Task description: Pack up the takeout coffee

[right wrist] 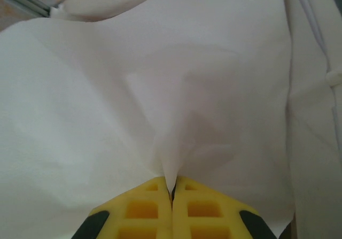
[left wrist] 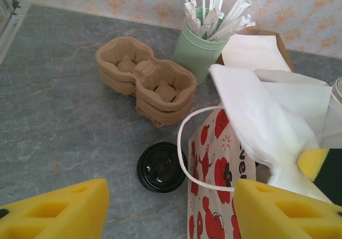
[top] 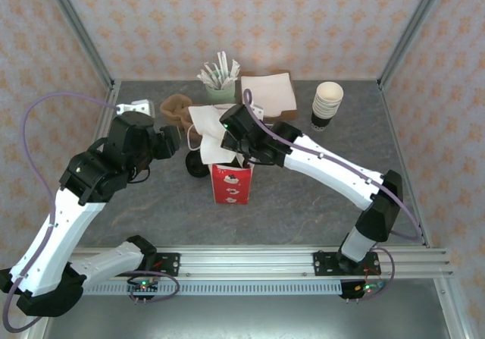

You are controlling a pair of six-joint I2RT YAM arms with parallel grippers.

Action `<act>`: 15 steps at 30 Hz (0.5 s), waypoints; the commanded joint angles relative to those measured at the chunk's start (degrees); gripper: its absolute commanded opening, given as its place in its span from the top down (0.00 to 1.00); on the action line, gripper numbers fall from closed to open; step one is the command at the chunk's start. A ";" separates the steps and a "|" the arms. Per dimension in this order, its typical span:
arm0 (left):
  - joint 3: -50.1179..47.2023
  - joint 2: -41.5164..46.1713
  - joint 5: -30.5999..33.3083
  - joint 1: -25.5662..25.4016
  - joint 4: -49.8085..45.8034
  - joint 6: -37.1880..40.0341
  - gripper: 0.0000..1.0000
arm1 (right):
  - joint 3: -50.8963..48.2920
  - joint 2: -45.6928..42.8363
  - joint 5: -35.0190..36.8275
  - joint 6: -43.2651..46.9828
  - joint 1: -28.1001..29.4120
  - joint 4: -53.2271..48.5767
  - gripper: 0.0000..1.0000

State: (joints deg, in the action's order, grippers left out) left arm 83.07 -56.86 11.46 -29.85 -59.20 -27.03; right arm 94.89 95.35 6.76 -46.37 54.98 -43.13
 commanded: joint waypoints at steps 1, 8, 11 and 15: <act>-0.71 0.77 2.16 0.58 -1.52 0.66 0.35 | 2.35 2.52 4.56 1.78 0.45 -5.66 1.00; -1.94 1.53 2.08 0.60 -0.94 0.66 0.35 | 3.15 5.26 8.01 2.76 1.48 -8.05 1.00; -2.67 1.89 1.77 0.59 -0.36 0.40 0.35 | 3.46 6.51 9.62 2.82 1.97 -9.25 1.00; -3.26 1.84 0.86 0.62 0.31 0.13 0.35 | 3.66 6.00 8.76 3.45 2.19 -8.39 1.00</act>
State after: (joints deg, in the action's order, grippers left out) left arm 80.42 -55.64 11.40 -29.85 -59.13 -26.94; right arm 96.64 101.21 12.75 -44.03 56.69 -49.39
